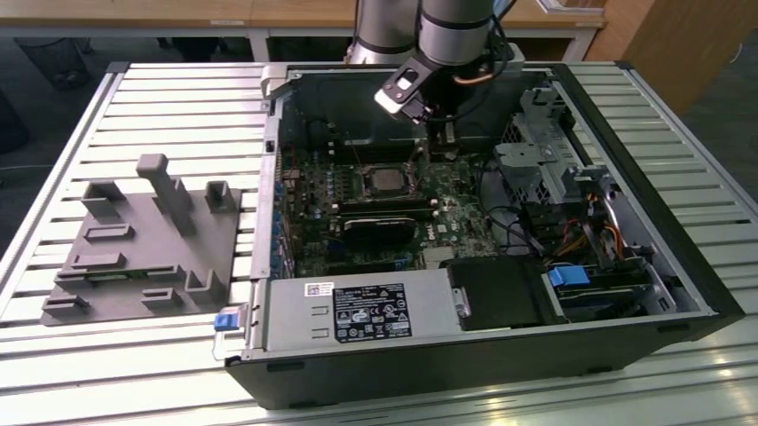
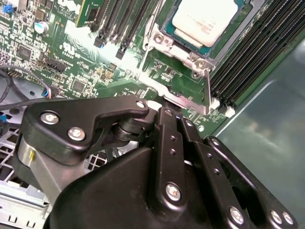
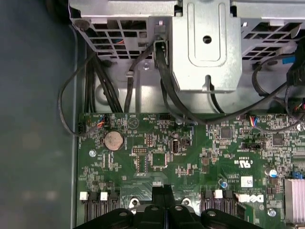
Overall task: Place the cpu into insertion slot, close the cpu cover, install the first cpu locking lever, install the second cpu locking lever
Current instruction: 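Close the cpu cover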
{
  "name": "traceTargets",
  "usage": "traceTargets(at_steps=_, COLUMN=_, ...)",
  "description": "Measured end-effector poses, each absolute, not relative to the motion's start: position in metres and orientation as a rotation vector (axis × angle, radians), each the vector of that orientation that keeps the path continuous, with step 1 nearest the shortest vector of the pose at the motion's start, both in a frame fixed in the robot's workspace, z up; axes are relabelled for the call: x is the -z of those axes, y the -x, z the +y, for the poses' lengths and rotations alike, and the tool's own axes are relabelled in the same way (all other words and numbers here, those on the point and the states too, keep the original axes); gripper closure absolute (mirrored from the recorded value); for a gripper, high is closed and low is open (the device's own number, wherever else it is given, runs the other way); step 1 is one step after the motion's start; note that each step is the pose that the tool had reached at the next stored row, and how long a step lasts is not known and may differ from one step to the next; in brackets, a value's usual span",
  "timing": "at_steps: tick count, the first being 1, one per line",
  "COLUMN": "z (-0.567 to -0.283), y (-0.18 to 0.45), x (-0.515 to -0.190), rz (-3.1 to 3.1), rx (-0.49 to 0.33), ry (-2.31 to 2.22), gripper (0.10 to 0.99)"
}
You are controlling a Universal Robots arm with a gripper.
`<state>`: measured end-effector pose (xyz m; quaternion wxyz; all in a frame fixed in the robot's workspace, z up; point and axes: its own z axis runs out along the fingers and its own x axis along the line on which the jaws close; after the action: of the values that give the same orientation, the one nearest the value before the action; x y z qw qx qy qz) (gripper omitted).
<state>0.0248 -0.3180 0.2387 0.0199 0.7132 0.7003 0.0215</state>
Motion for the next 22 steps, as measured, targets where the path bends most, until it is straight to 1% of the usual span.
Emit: traceTargets(at_steps=22, z=-0.318, y=-0.007, x=-0.237, rz=2.173, rx=-0.067, ry=-2.213, gripper=0.980)
